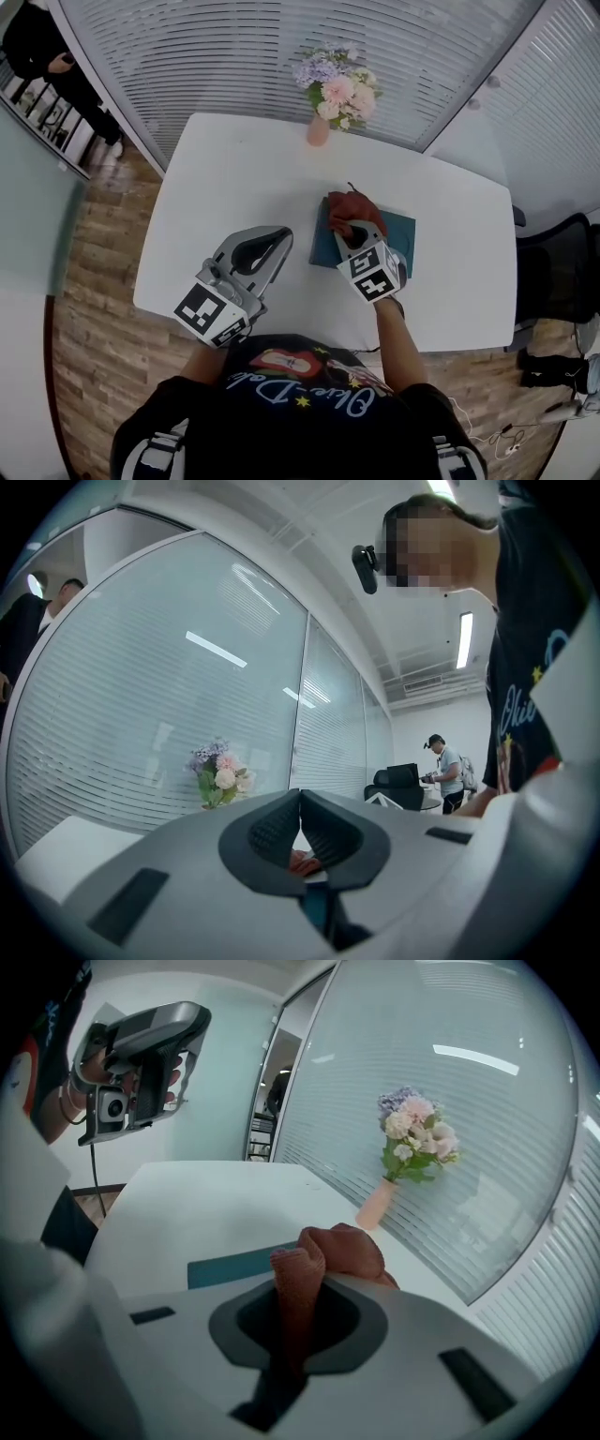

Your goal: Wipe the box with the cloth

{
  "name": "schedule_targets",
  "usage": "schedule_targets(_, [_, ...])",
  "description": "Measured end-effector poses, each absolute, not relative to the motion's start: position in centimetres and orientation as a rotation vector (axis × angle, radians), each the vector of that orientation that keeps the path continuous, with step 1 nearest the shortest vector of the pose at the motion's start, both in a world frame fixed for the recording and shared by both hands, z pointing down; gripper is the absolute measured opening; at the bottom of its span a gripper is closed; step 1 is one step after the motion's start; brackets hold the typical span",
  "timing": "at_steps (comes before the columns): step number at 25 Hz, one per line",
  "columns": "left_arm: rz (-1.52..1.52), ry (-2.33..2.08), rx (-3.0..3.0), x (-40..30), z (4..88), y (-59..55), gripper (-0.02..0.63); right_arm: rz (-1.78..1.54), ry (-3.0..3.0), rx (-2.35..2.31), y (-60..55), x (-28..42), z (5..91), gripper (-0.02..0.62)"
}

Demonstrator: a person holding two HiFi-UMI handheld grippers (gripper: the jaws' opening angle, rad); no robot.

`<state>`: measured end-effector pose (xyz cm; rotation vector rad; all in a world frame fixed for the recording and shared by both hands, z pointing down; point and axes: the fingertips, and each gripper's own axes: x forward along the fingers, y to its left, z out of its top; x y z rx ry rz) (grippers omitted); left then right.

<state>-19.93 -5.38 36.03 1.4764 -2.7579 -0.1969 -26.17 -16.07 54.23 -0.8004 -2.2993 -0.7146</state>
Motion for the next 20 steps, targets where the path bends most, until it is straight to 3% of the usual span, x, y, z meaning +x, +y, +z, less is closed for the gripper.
schedule_targets(20, [-0.185, -2.698, 1.532, -19.7, 36.4, -6.5, 0.004, -0.587, -2.337, -0.562, -23.8, -25.9, 54.3, 0.026])
